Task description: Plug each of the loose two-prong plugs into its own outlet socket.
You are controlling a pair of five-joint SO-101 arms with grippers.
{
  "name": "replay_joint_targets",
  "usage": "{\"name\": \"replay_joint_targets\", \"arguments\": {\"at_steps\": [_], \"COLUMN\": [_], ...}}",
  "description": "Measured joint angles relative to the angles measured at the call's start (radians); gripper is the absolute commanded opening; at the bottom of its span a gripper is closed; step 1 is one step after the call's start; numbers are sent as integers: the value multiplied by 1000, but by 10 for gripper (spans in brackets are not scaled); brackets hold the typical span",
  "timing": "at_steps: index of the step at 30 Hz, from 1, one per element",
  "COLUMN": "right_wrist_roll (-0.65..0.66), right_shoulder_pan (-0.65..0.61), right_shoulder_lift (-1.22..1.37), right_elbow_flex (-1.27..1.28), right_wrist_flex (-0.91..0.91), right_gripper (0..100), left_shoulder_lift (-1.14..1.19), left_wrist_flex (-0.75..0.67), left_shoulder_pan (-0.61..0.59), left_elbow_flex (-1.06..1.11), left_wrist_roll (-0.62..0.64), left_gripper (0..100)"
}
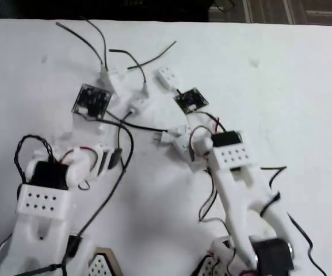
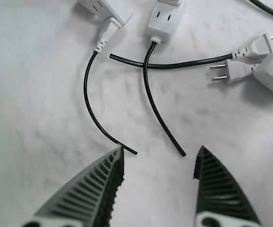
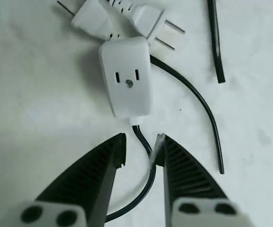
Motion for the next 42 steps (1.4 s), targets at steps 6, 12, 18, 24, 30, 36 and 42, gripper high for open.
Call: {"name": "replay_joint_targets", "arguments": {"at_steps": [6, 12, 18, 24, 30, 36, 42], "right_wrist_roll": [0, -2, 0, 0, -54, -71, -68], "right_shoulder_pan": [-3, -64, -265, -470, -557, -528, -511], "right_shoulder_lift": [183, 247, 232, 81, -86, -180, -127], "right_elbow_flex": [-60, -107, -123, -123, -123, -91, 9], "right_wrist_flex": [-107, -117, 23, 204, 319, 319, 175], "right_gripper": [109, 109, 109, 107, 109, 182, 214], "left_shoulder_lift": [-14, -14, -15, -15, -17, -17, -17], "left_wrist_flex": [-60, -175, -198, -198, -215, -216, -216], "left_shoulder_pan": [-81, -140, -143, -155, -210, -209, -242], "left_elbow_flex": [80, 181, 192, 192, 199, 199, 199], "left_wrist_roll": [0, 0, 0, 0, 0, 0, 0], "left_gripper": [244, 244, 244, 244, 244, 244, 244]}}
